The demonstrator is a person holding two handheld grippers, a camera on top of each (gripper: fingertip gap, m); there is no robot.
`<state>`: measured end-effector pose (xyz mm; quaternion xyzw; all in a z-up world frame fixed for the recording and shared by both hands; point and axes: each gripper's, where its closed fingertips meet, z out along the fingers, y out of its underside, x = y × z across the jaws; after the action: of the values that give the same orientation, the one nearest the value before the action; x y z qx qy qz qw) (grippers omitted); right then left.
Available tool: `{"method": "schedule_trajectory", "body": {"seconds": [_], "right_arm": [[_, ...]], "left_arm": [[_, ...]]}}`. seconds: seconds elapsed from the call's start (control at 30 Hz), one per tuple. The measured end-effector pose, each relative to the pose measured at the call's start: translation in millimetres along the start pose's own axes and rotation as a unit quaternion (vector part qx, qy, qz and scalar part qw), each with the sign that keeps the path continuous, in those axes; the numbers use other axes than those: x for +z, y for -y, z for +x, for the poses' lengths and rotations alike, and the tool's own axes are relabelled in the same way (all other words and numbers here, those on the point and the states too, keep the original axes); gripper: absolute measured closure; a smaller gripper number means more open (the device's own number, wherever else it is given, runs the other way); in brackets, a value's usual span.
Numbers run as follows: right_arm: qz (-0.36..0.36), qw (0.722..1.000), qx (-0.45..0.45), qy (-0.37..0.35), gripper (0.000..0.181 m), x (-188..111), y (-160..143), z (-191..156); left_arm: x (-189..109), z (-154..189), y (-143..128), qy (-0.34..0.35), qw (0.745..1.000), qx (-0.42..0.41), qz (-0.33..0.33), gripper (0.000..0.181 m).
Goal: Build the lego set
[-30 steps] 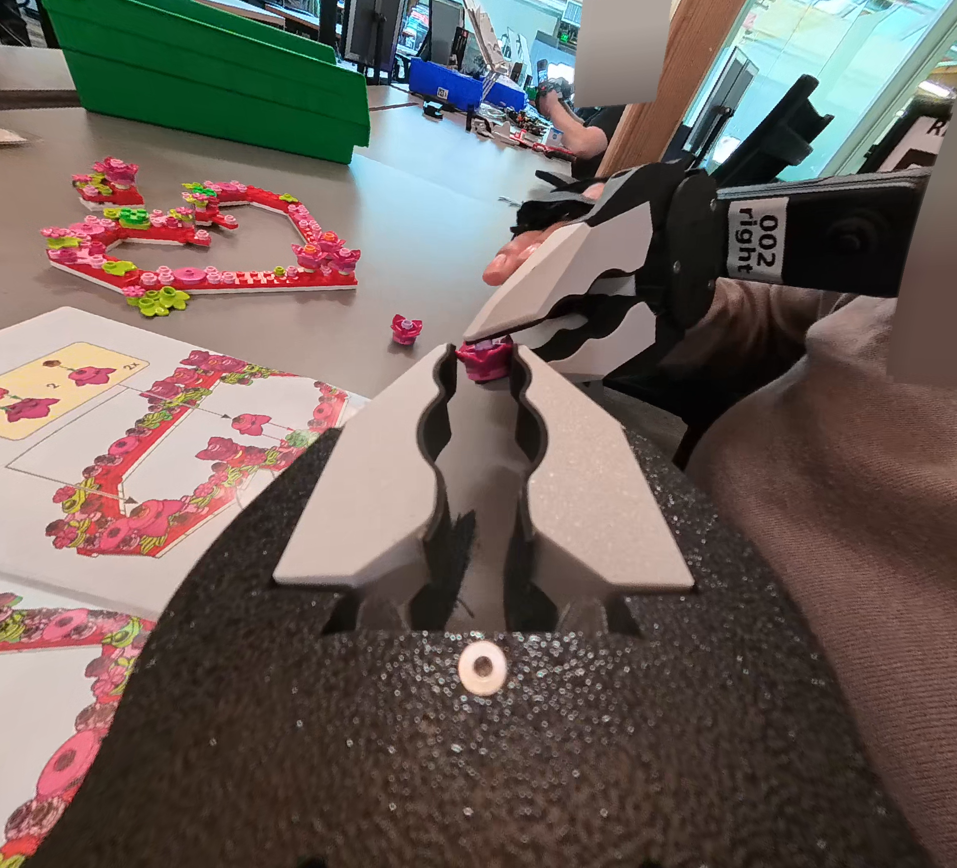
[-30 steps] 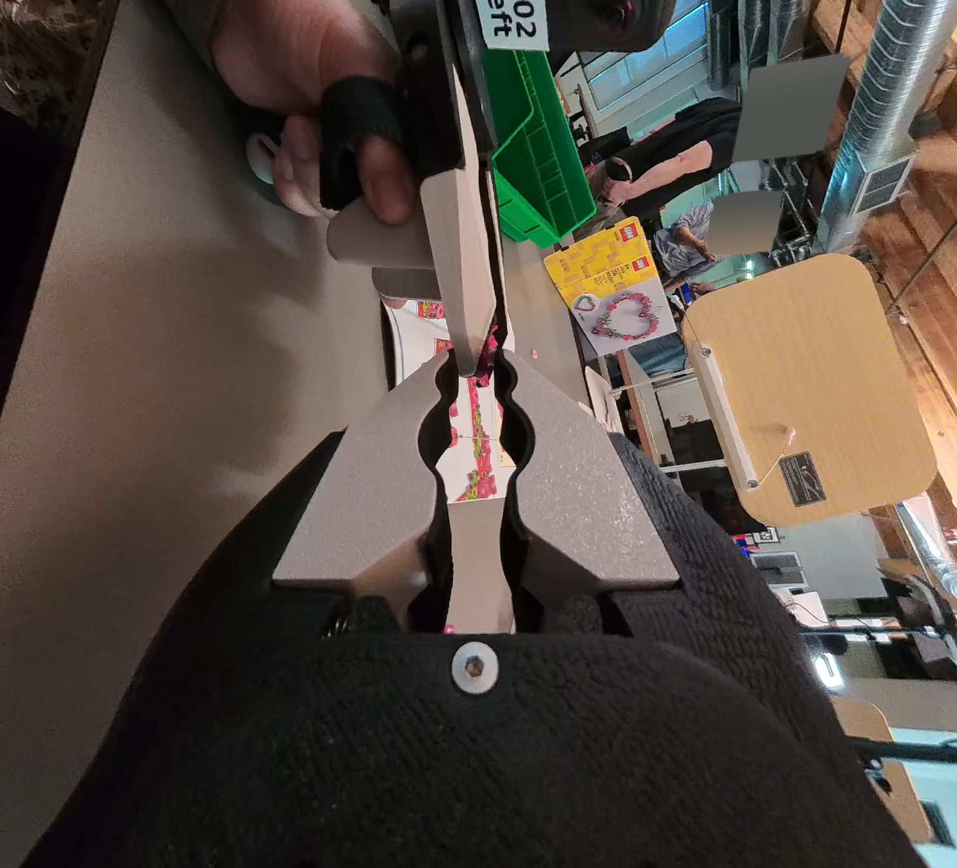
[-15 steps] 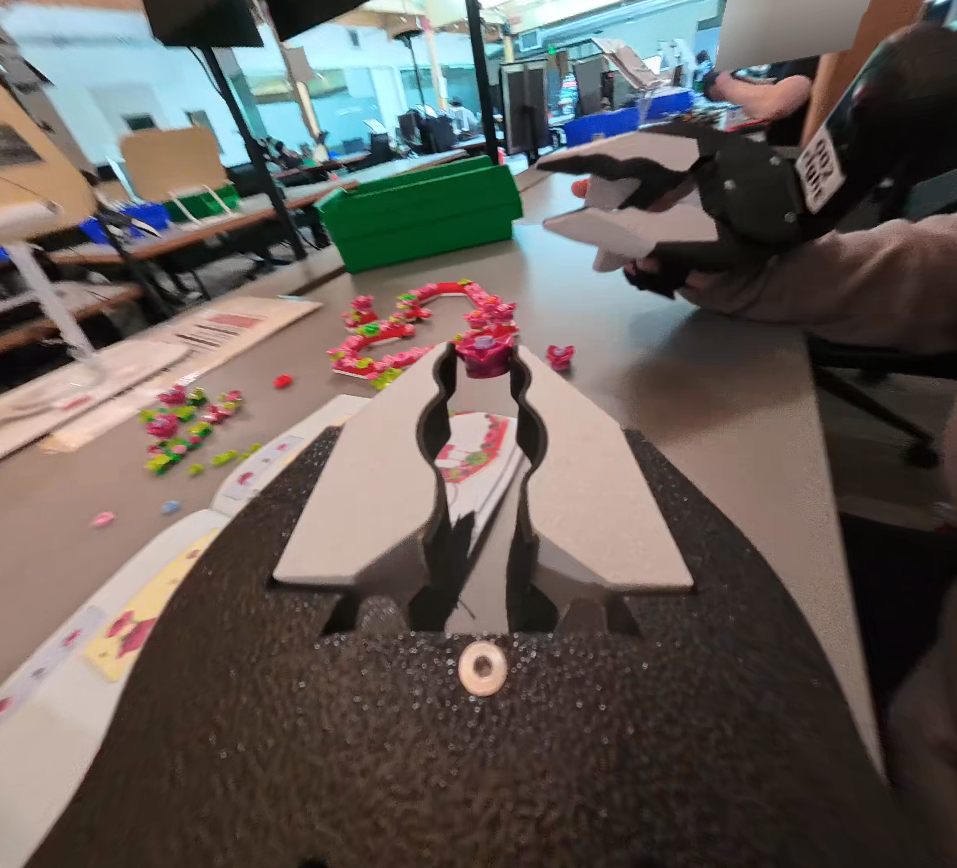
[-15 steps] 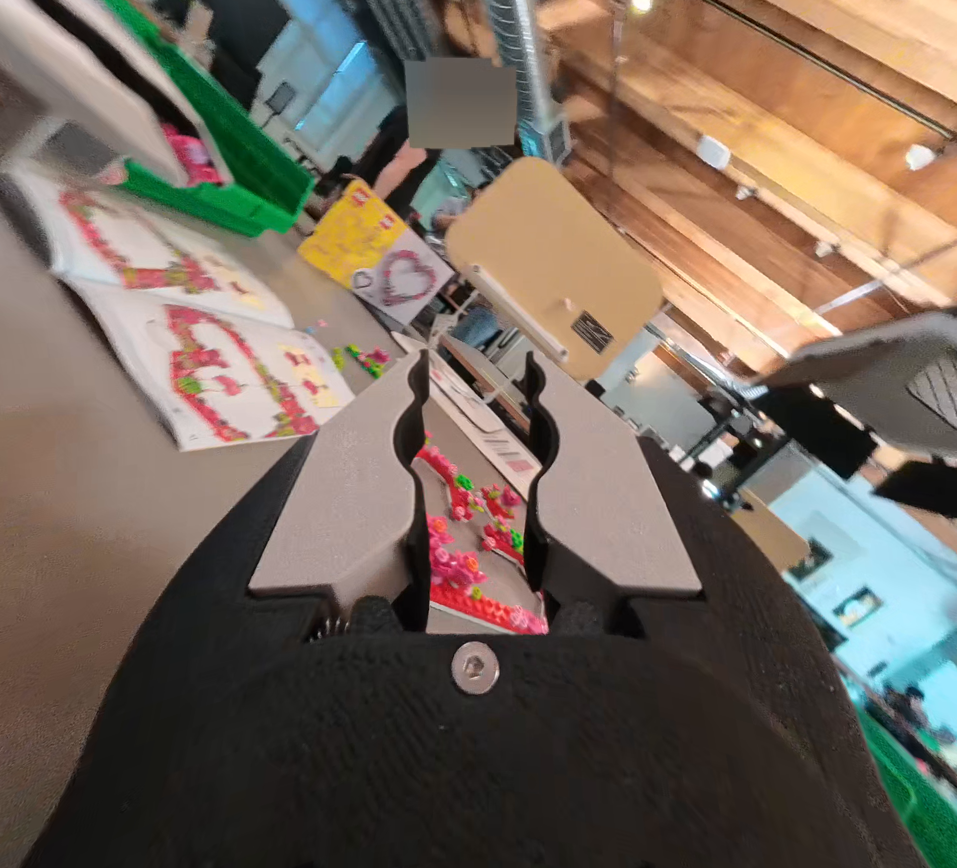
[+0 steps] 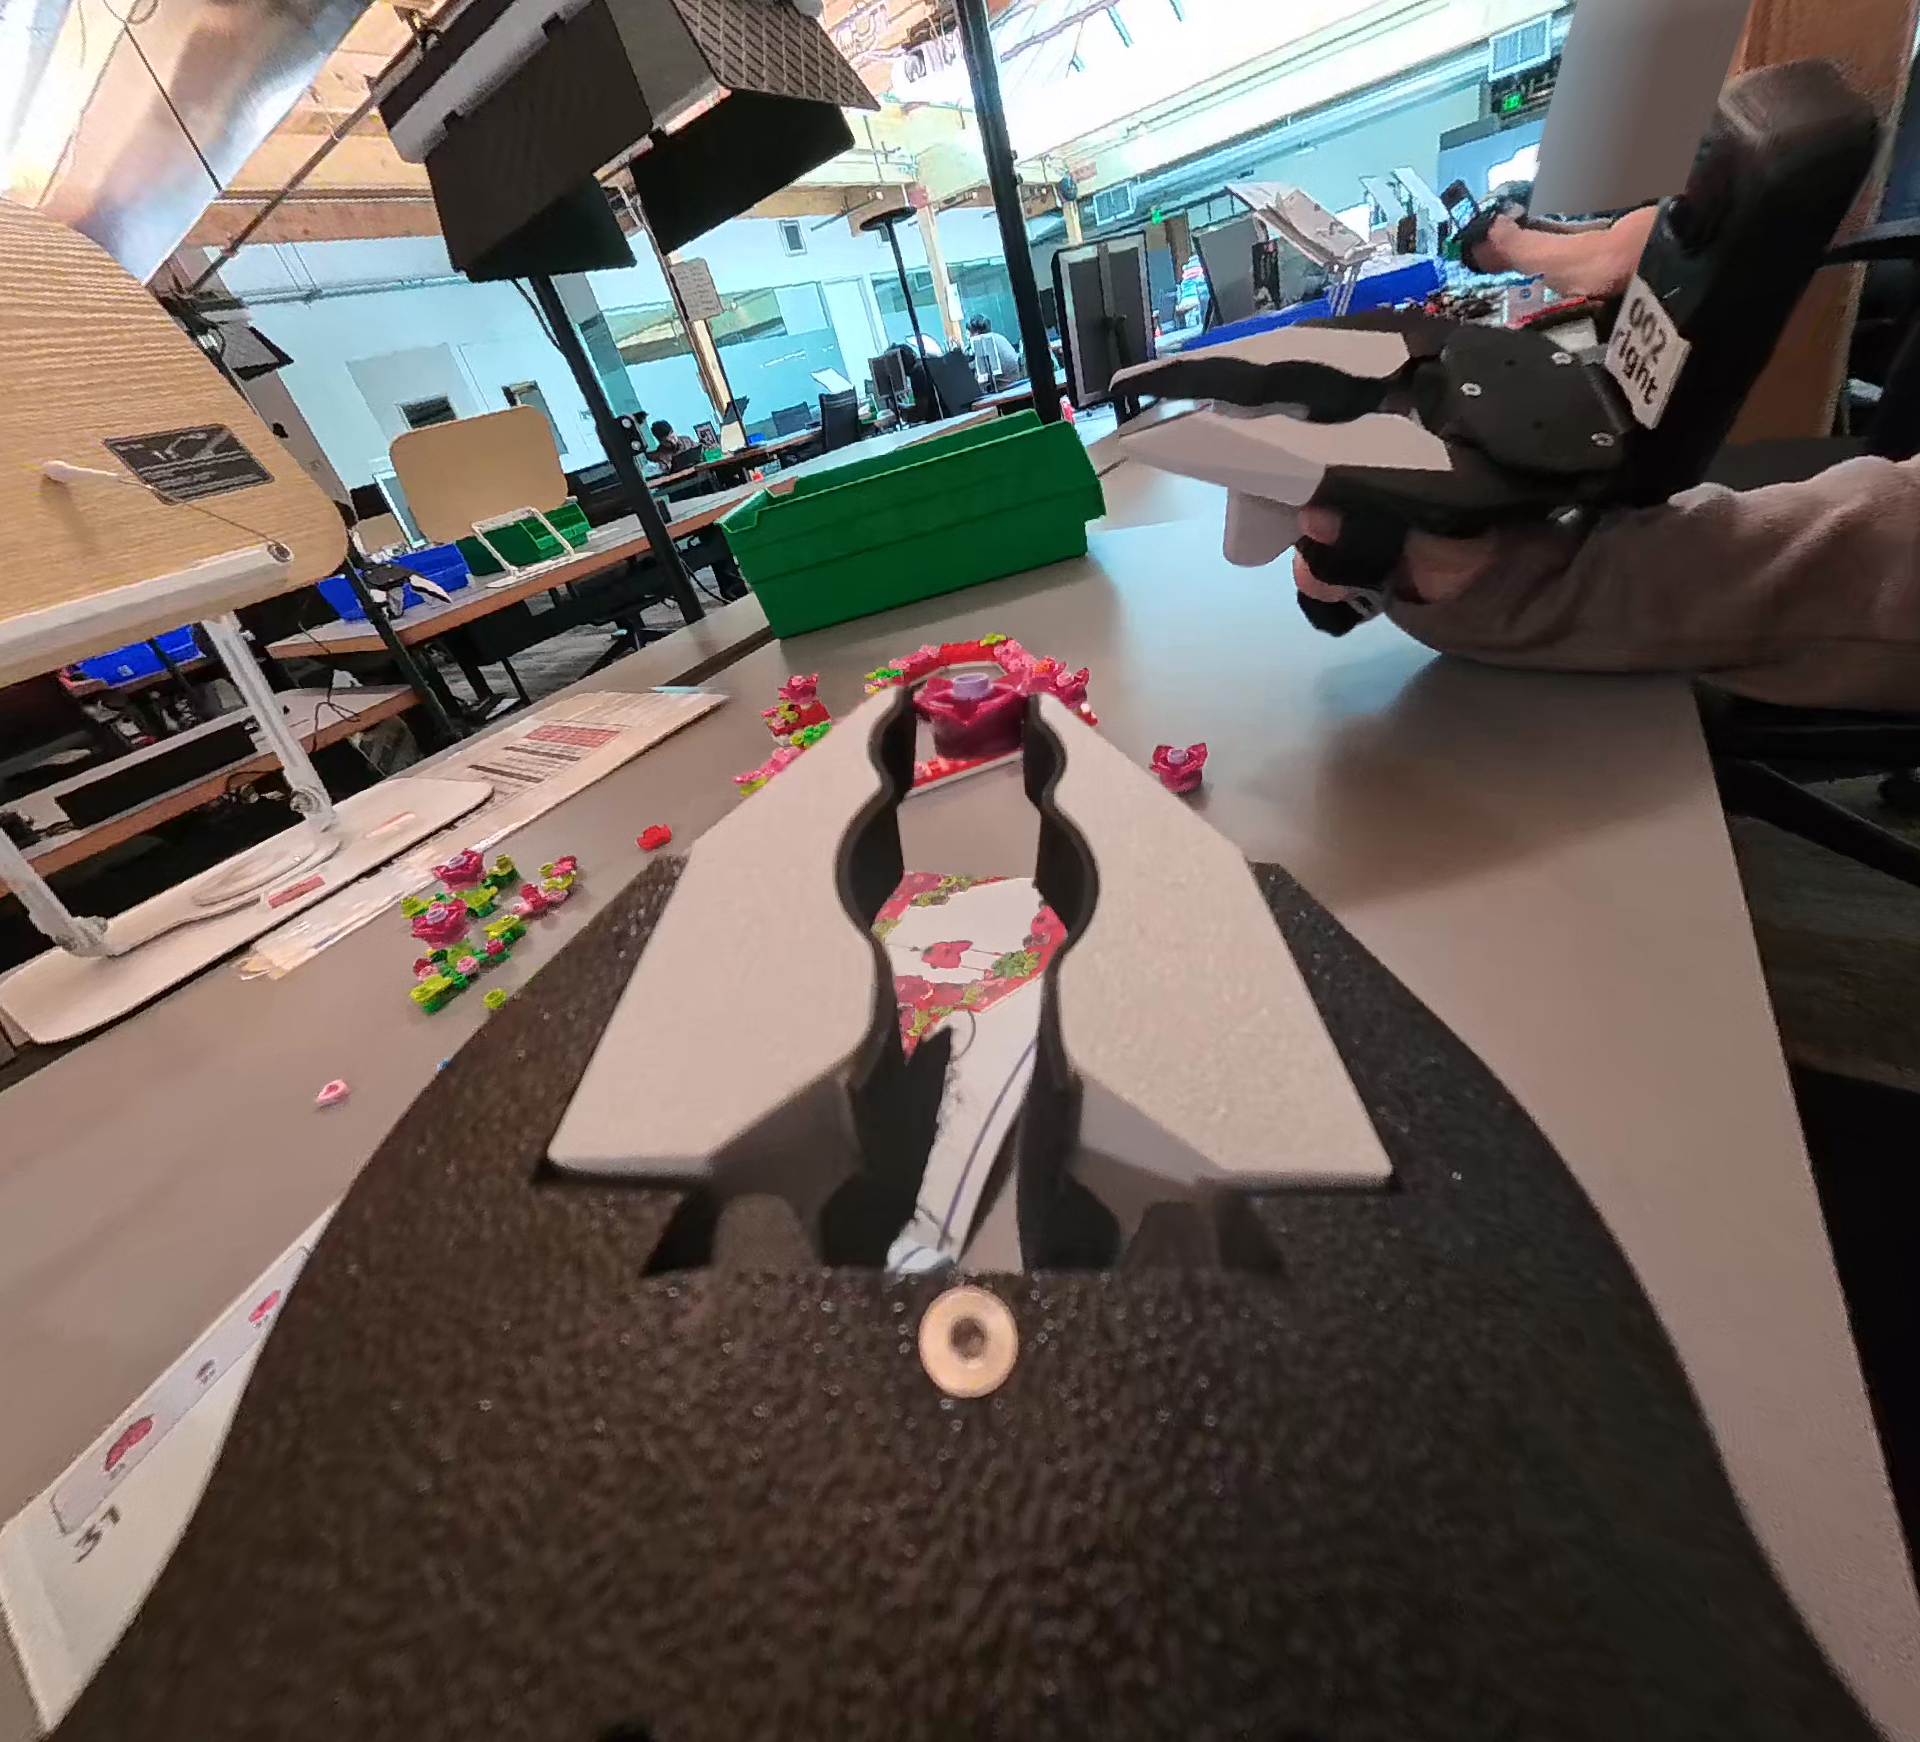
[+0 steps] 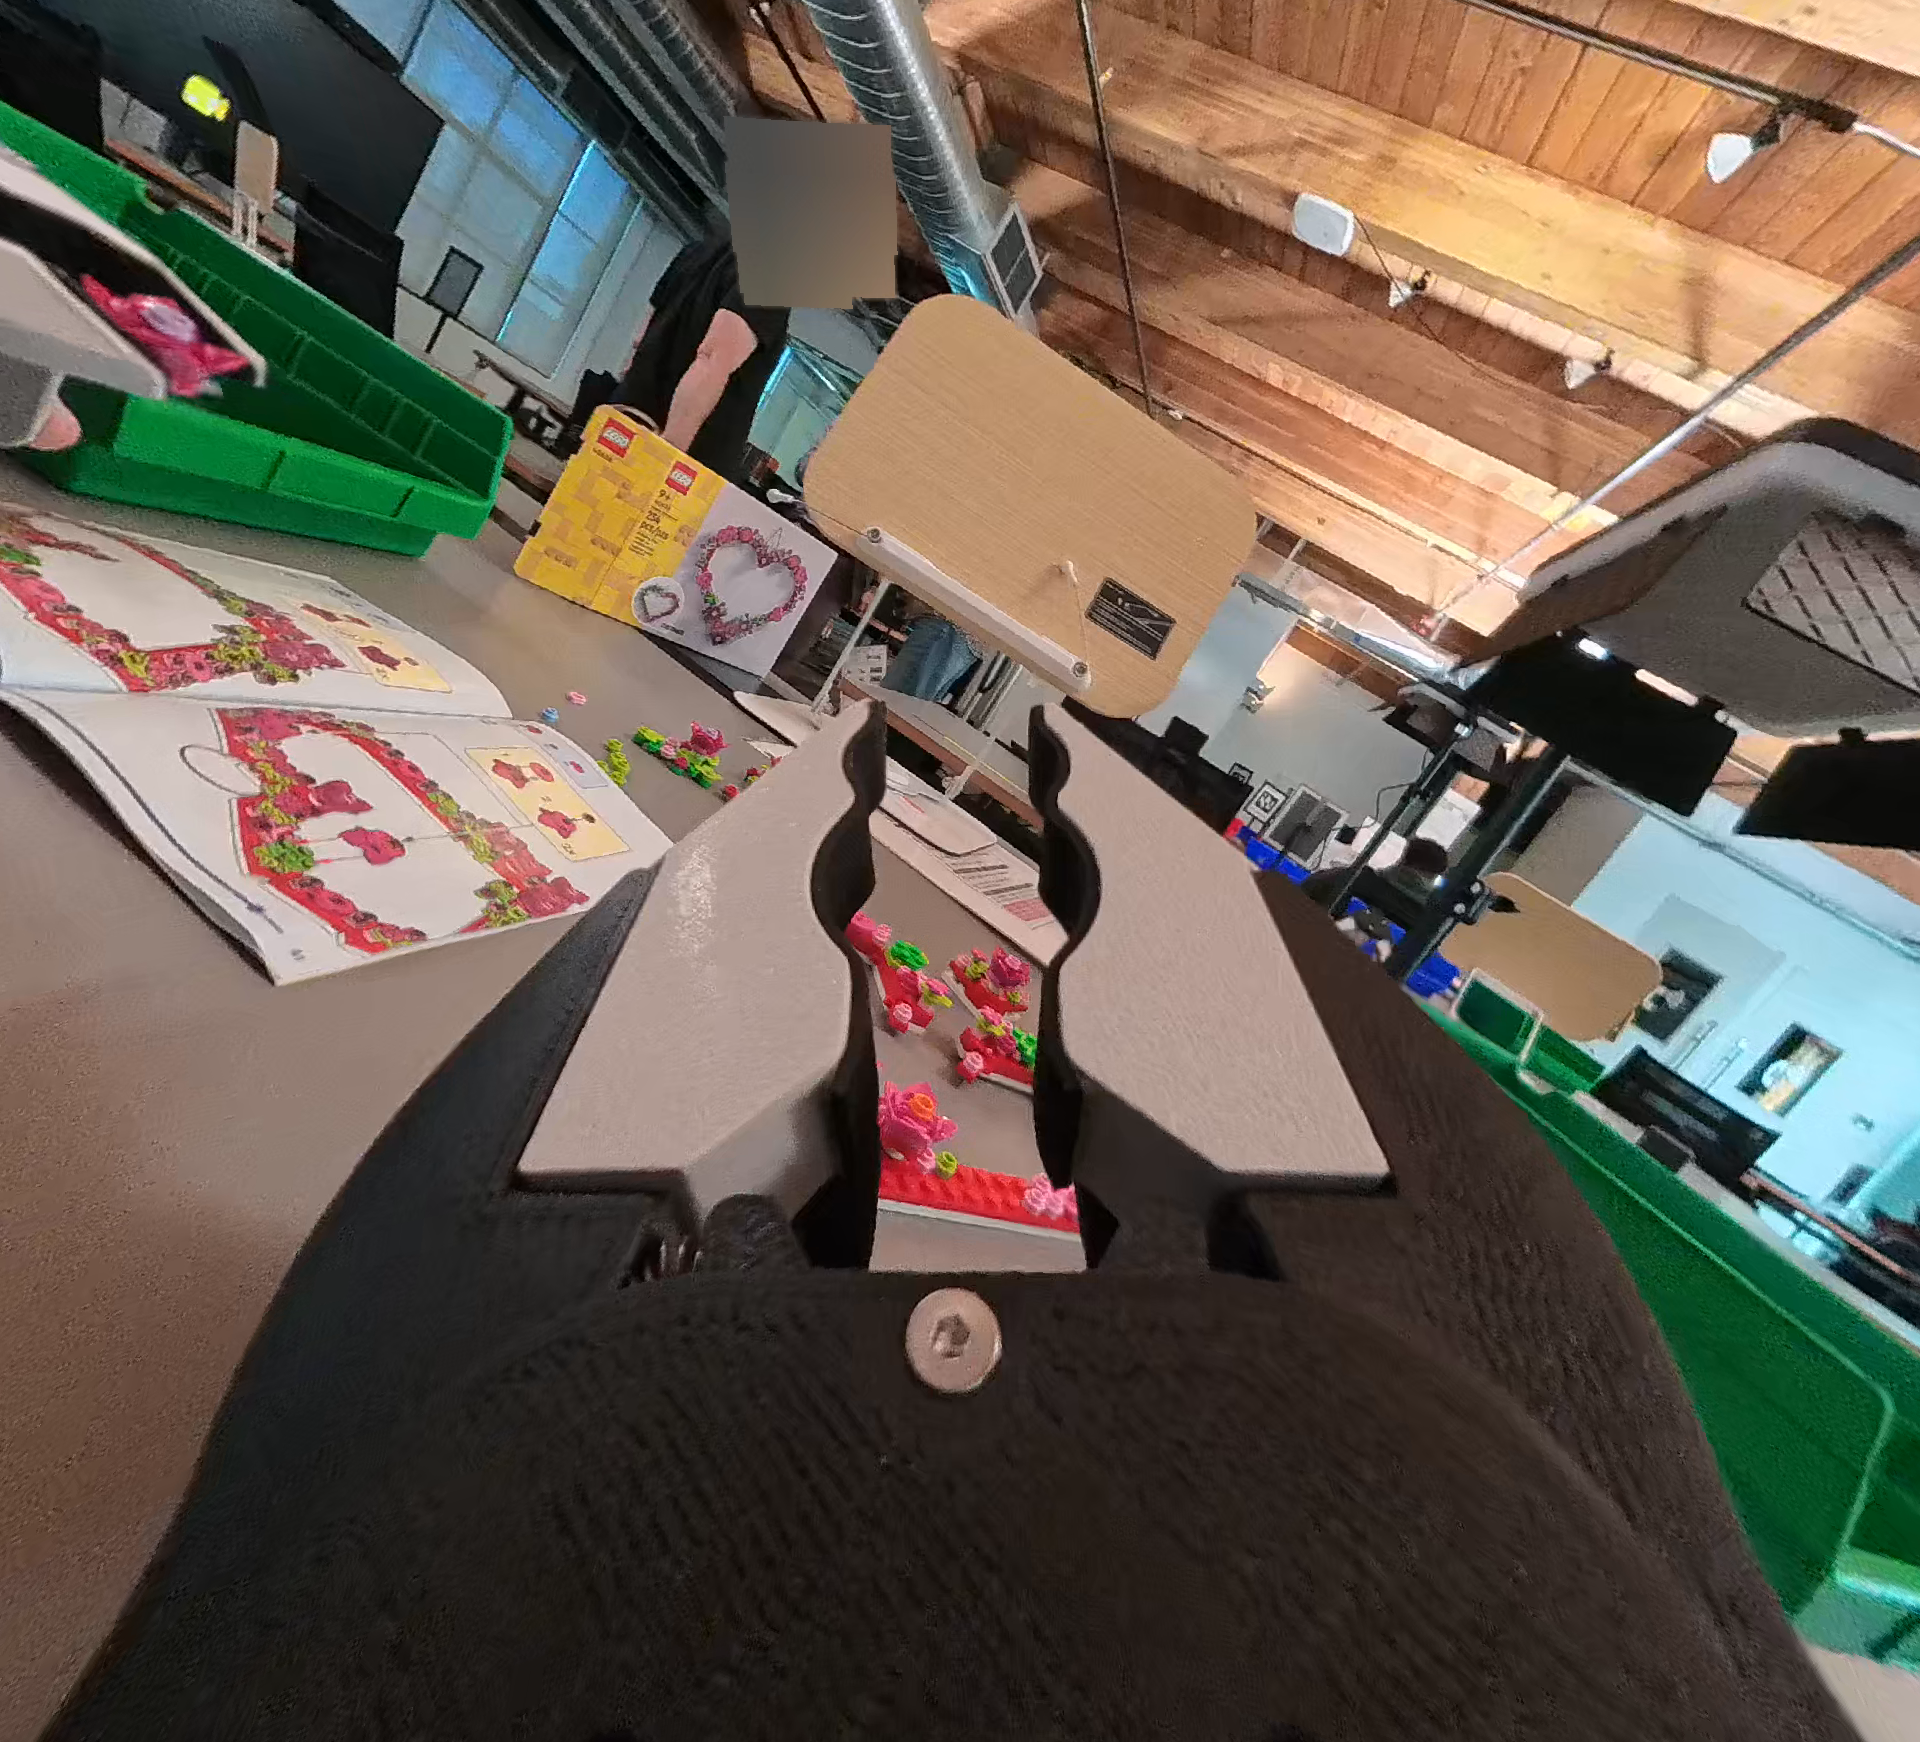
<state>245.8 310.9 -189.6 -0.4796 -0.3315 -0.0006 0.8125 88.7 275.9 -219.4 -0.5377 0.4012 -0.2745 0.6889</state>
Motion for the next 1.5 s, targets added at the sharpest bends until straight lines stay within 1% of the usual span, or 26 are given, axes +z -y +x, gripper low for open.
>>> {"method": "schedule_trajectory", "body": {"seconds": [0.2, 0.4, 0.6, 0.87, 0.93, 0.97, 1.0, 1.03, 1.17, 1.3, 1.5], "right_arm": [[0.0, 0.999, 0.047, -0.028, 0.158, -2, -5, 16], [-0.007, 0.998, 0.047, -0.041, 0.16, -1, -9, 22], [-0.012, 0.997, 0.045, -0.063, 0.162, 1, -12, 31], [-0.007, 0.997, 0.046, -0.055, 0.164, 2, -11, 29], [-0.006, 0.998, 0.043, -0.052, 0.164, 2, -11, 27], [-0.006, 0.998, 0.042, -0.05, 0.164, 2, -11, 26], [-0.006, 0.998, 0.04, -0.049, 0.164, 1, -10, 26], [-0.005, 0.998, 0.038, -0.049, 0.164, 1, -9, 26], [0.004, 0.998, 0.021, -0.061, 0.164, -8, -3, 30], [0.014, 0.997, 0.041, -0.064, 0.164, -12, -2, 36], [0.016, 0.997, 0.053, -0.058, 0.164, -10, -3, 35]], "left_arm": [[-3, -14, 6, 0.022, 0.999, -0.012, 0.026, 0.163], [-3, -25, 7, 0.059, 0.997, 0.021, 0.034, 0.164], [-4, -35, 6, 0.089, 0.995, 0.028, 0.031, 0.163], [-3, -25, 10, 0.068, 0.996, 0.042, 0.04, 0.163], [-6, -27, 14, 0.074, 0.995, 0.04, 0.052, 0.163], [-11, -32, 22, 0.093, 0.992, 0.044, 0.071, 0.163], [-19, -38, 33, 0.118, 0.986, 0.053, 0.104, 0.163], [-26, -39, 41, 0.124, 0.982, 0.059, 0.128, 0.163], [-30, -50, 41, 0.135, 0.981, 0.021, 0.136, 0.163], [-33, -63, 37, 0.15, 0.979, -0.011, 0.135, 0.164], [-38, -74, 35, 0.166, 0.977, -0.011, 0.132, 0.163]]}}
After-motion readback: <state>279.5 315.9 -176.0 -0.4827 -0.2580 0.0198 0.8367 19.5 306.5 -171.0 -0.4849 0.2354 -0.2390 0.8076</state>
